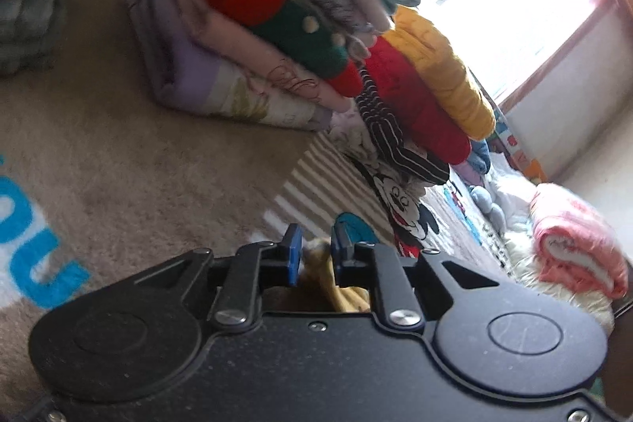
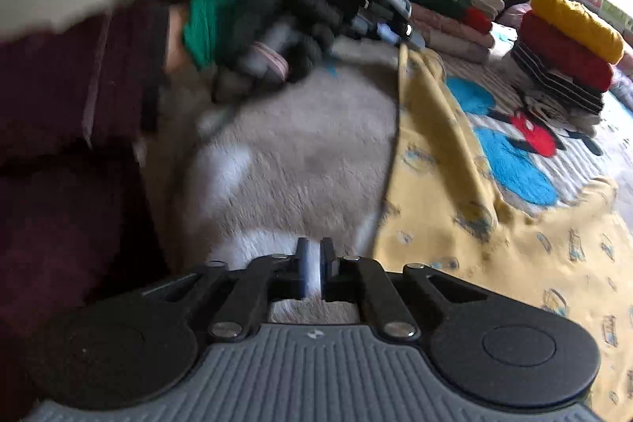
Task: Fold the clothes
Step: 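Lower the sleeve onto the shirt and open the left tool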
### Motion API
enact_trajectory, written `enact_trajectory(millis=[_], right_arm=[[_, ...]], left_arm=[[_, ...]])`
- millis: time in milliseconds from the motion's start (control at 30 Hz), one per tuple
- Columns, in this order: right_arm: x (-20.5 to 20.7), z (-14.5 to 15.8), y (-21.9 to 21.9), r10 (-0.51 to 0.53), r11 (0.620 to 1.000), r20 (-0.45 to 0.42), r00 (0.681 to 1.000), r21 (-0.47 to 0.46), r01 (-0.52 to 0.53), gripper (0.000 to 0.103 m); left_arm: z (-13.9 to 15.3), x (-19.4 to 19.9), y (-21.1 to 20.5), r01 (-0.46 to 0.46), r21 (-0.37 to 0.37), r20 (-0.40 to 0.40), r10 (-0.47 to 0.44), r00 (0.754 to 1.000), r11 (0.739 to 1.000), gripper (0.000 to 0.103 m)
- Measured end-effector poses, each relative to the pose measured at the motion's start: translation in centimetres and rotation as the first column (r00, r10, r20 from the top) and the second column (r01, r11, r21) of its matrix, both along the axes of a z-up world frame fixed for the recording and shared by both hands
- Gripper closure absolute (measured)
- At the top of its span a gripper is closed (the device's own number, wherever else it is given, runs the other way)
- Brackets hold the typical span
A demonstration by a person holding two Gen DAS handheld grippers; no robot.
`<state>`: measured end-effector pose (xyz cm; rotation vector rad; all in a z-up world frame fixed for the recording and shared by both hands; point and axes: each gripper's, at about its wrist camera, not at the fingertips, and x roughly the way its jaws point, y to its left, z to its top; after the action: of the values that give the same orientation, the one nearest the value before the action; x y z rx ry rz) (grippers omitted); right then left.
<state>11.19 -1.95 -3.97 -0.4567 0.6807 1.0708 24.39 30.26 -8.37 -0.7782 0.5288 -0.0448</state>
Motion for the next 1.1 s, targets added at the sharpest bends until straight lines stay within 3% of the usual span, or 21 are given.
enact_trajectory(millis=[200, 333, 500, 700, 767, 800, 833, 1100], right_arm=[[8.6, 3.5, 0.2, -0.201, 0.964, -0.051, 0.978, 0.168, 0.207, 0.081], [17.5, 2.2, 0.7, -0.313, 0.899, -0.26, 0.914, 0.229, 0.373, 0.076], [23.7, -0.6, 4.1, -0.311, 0.889, -0.409, 0.858, 0.192, 0.415, 0.069], [25.7, -2.0, 7.9, -0.285, 0.928, -0.393, 0.874, 0.116, 0.355, 0.069], [25.9, -2.2, 8.3, -0.276, 0.931, -0.394, 0.876, 0.118, 0.346, 0.08], [26.0, -2.3, 8.3, -0.269, 0.931, -0.404, 0.874, 0.125, 0.344, 0.097], [26.0, -2.3, 8.2, -0.268, 0.928, -0.407, 0.873, 0.133, 0.347, 0.099], [24.7, 1.4, 6.9, -0.288, 0.908, -0.229, 0.93, 0.242, 0.341, 0.1]], left_arm=[[0.0, -0.4, 0.7, 0.015, -0.028, -0.019, -0.015, 1.0, 1.0, 0.089], [0.1, -0.6, 1.0, 0.031, -0.045, -0.016, -0.031, 0.999, 0.999, 0.089], [0.4, -0.6, 1.1, 0.076, -0.053, -0.003, -0.076, 0.997, 0.996, 0.089], [0.2, -0.3, 0.3, 0.128, -0.012, -0.016, -0.128, 0.992, 0.992, 0.089], [0.2, -0.2, 0.1, 0.141, 0.003, -0.021, -0.14, 0.99, 0.99, 0.089], [0.2, -0.2, 0.0, 0.133, 0.014, -0.021, -0.133, 0.991, 0.991, 0.094], [0.3, -0.2, -0.1, 0.126, 0.03, -0.017, -0.125, 0.992, 0.992, 0.096], [0.7, 0.4, -0.7, 0.072, 0.113, 0.022, -0.075, 0.997, 0.991, 0.096]])
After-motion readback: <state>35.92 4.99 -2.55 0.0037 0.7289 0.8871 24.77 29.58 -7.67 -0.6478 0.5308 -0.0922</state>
